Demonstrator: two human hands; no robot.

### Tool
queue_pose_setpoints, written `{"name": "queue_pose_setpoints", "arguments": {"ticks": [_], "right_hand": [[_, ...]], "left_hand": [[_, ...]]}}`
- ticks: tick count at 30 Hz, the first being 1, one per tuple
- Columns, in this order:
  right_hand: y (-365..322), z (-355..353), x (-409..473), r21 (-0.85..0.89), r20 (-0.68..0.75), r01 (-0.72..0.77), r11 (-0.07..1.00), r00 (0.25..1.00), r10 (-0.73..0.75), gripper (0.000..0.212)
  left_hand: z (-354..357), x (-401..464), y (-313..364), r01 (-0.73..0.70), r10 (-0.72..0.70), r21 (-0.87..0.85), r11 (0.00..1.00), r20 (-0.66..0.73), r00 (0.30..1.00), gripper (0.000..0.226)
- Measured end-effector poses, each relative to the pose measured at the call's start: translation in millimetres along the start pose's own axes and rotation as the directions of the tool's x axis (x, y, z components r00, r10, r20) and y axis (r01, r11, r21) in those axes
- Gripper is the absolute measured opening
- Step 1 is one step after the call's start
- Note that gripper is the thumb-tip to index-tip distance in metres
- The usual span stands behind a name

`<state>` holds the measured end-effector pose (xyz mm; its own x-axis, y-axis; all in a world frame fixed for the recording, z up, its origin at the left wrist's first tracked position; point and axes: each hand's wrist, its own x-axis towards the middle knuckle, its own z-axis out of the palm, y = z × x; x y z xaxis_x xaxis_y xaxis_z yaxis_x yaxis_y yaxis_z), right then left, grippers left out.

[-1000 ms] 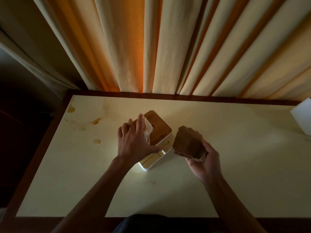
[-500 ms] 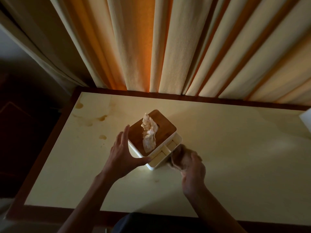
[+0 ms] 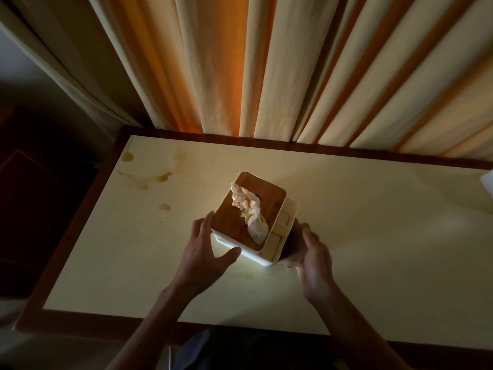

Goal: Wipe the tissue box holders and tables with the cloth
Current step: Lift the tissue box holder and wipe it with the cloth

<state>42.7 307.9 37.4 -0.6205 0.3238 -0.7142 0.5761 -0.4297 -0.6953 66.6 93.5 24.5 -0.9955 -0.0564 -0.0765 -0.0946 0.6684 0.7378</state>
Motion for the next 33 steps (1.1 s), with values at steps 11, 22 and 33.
{"name": "queue_pose_setpoints", "arguments": {"ticks": [11, 22, 33], "right_hand": [[-31.0, 4.4, 14.2, -0.042, 0.073, 0.112, 0.993, 0.991, -0.108, 0.026], [-34.1, 0.7, 14.3, -0.034, 0.079, 0.171, 0.985, 0.983, -0.168, 0.026], [-21.2, -16.2, 10.2, -0.043, 0.077, 0.195, 0.98, 0.978, -0.191, 0.028]], "left_hand": [[18.0, -44.5, -5.2, -0.214, 0.204, 0.081, 0.973, 0.117, 0.972, 0.079], [27.3, -2.6, 64.4, 0.007, 0.034, 0.195, 0.981, -0.208, 0.977, 0.063], [49.8, 32.0, 80.5, -0.043, 0.105, 0.424, 0.905, -0.124, 0.987, 0.048]]}}
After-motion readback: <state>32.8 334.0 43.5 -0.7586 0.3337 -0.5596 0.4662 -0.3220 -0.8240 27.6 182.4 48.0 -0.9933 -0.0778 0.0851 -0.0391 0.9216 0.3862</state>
